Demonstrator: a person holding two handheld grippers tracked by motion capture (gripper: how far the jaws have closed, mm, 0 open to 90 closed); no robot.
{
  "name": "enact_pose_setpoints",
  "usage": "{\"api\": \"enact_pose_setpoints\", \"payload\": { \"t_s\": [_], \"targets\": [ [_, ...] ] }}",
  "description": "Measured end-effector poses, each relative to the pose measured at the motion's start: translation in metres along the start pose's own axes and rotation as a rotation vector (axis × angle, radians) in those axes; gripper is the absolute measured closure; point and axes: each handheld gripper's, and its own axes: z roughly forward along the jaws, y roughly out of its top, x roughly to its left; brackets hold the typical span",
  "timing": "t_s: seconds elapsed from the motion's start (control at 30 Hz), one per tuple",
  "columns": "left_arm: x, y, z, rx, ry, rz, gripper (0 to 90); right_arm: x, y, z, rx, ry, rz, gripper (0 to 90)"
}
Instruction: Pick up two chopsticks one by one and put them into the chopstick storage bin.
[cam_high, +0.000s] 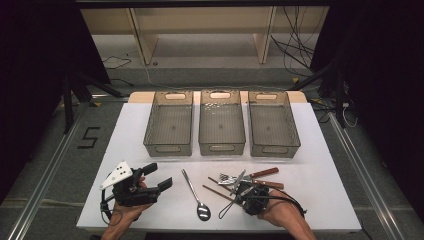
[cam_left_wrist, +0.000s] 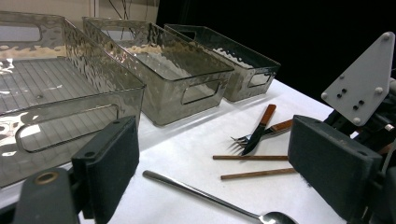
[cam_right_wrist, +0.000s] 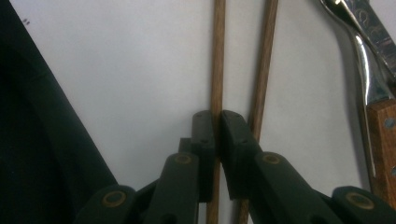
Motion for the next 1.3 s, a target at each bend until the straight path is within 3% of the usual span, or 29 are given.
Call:
{"api": "enact_pose_setpoints", "payload": {
  "t_s": [0.23, 0.53, 0.6, 0.77, 0.8, 0.87, 1.03, 1.3],
  "targets": [
    [0.000, 0.000, 0.000, 0.000, 0.001, 0.000, 16.0, -0.002, -0.002, -0.008, -0.049, 0.001, -0.002, 85.0],
    [0.000, 0.000, 0.000, 0.002, 0.002, -0.001, 16.0, -0.006, -0.004, -0.022, -0.164, 0.023, 0.014, 85.1],
    [0.001, 0.000, 0.000, 0.002, 0.005, -0.007, 16.0, -0.008, -0.005, -0.027, -0.214, 0.036, 0.051, 85.1],
    [0.000, 0.002, 0.001, 0.012, 0.013, -0.013, 16.0, -0.012, -0.006, -0.033, -0.281, 0.043, 0.086, 85.0],
    [-0.002, 0.003, 0.001, 0.014, 0.015, -0.010, 16.0, -0.013, -0.005, -0.037, -0.326, 0.055, 0.102, 85.0],
    [-0.004, 0.004, 0.002, 0.013, 0.014, -0.018, 16.0, -0.014, -0.004, -0.039, -0.339, 0.064, 0.112, 85.0],
    [-0.010, 0.008, 0.008, 0.029, -0.008, -0.043, 15.9, -0.016, 0.003, -0.045, -0.435, 0.053, 0.138, 85.0],
    [-0.022, 0.023, 0.027, 0.072, -0.074, -0.098, 16.0, -0.016, 0.016, -0.044, -0.523, 0.061, 0.162, 85.0]
  ]
}}
